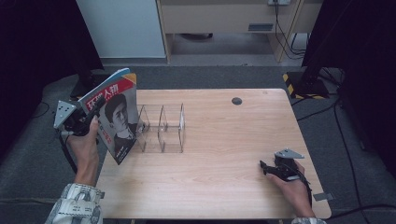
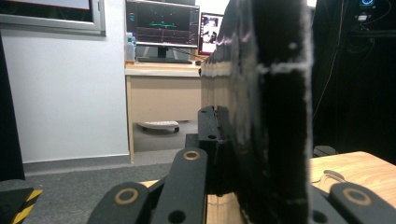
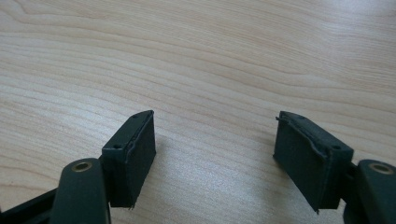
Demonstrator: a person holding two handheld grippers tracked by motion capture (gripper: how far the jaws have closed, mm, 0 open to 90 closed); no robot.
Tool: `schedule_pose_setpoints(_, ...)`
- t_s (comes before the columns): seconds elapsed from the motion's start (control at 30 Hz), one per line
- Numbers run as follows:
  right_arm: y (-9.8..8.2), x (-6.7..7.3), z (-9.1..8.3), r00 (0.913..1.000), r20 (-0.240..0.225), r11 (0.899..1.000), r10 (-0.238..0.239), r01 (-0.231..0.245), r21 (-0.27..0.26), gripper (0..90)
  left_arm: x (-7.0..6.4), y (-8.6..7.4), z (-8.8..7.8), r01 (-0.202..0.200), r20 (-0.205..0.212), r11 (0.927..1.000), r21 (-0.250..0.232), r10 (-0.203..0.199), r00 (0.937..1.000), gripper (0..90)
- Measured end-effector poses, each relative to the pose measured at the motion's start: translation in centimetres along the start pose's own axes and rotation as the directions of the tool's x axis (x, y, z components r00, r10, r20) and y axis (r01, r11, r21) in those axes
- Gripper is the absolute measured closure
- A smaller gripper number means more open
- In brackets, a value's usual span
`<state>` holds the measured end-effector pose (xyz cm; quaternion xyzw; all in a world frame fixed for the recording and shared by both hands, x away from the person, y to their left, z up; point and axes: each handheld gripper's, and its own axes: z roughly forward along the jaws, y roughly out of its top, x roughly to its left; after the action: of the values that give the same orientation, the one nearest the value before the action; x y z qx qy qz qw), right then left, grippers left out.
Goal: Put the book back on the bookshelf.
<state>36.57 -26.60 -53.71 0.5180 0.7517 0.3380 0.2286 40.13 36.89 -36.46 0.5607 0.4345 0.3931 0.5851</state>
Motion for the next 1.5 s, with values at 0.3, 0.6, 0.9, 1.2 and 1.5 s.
schedule_pose_setpoints(0.3, 0.0, 0.0, 0.0, 1.0000, -0.005, 1.000, -0.005, 0.005, 0.001, 29.2, -0.4, -0.3, 0.4, 0.002, 0.001, 1.0000, -0.002, -0.002, 1.0000, 86.6)
schedule_pose_setpoints(0.6, 0.0, 0.0, 0.0, 1.0000, -0.005, 1.000, -0.005, 0.005, 0.001, 29.2, -0.4, -0.6, 0.3, 0.020, 0.008, 0.9998, -0.010, -0.019, 0.9998, 86.6)
schedule_pose_setpoints(0.9, 0.0, 0.1, 0.0, 1.0000, -0.007, 1.000, -0.005, 0.005, 0.001, 29.2, -0.1, -1.2, 0.2, 0.035, 0.006, 0.9993, -0.012, -0.035, 0.9994, 86.6)
schedule_pose_setpoints(1.2, 0.0, 0.1, 0.0, 1.0000, -0.006, 1.000, -0.006, 0.006, -0.001, 29.2, -0.4, -1.9, -0.3, 0.035, 0.004, 0.9992, -0.018, -0.035, 0.9994, 86.5)
schedule_pose_setpoints(1.5, 0.0, 0.1, -0.1, 0.9999, -0.010, 1.000, -0.010, 0.010, -0.001, 29.1, -0.2, -2.4, -0.8, 0.046, -0.008, 0.9988, -0.016, -0.046, 0.9989, 86.2)
